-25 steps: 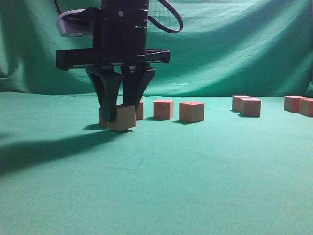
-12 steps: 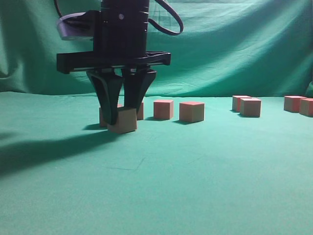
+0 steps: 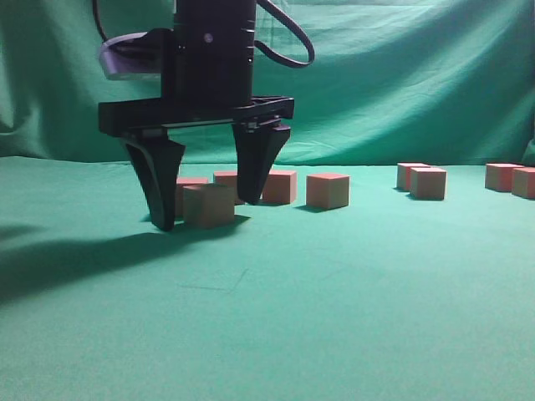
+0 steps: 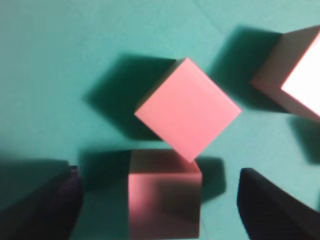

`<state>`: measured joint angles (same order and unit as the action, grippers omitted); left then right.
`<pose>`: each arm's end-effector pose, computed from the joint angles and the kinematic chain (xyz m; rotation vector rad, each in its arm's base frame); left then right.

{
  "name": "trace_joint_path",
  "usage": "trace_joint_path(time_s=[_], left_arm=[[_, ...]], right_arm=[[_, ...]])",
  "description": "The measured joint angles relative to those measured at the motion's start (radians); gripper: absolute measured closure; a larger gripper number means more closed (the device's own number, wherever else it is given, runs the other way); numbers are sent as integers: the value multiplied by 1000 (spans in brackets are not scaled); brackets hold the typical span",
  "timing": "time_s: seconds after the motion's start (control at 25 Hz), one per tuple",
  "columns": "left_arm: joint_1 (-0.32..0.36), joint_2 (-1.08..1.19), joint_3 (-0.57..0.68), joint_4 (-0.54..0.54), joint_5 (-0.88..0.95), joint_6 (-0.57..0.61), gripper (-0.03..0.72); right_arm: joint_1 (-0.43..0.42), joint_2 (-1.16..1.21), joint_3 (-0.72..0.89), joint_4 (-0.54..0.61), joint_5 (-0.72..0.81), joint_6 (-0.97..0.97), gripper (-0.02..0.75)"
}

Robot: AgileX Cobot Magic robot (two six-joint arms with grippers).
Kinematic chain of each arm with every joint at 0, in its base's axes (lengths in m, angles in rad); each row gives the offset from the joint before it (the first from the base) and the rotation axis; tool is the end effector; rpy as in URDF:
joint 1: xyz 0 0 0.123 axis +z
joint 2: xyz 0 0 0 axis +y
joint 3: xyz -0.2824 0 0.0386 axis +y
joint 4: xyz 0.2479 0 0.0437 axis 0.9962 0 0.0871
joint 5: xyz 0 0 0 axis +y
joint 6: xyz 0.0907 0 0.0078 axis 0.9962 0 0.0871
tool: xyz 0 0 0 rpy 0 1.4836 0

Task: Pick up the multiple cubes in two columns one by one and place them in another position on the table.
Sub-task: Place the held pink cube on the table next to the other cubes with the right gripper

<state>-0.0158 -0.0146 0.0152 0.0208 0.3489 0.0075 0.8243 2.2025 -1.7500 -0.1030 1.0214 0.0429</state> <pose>0.0529 -0.0002 0.1773 0.0343 1.8327 0.0144 0.3160 0.3298 0.1699 -1.1798 2.6883 -0.0099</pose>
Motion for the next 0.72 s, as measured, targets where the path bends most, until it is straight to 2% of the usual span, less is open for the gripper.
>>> trace_joint_path(time_s=[0.28,0.4,0.44,0.64,0.72], left_arm=[[0,0,0,0,0,0,688],[0,0,0,0,0,0,688],[0,0,0,0,0,0,688],[0,0,0,0,0,0,688],[0,0,0,0,0,0,688]], right_arm=[[0,0,-53,0,113,0,151],[0,0,-156,4,189,-4,151],[0,-3,-191,6,197,-4,197],[0,-69,-357,3,213,-29,197],[1,-122,-386,-33,217,-30,197]])
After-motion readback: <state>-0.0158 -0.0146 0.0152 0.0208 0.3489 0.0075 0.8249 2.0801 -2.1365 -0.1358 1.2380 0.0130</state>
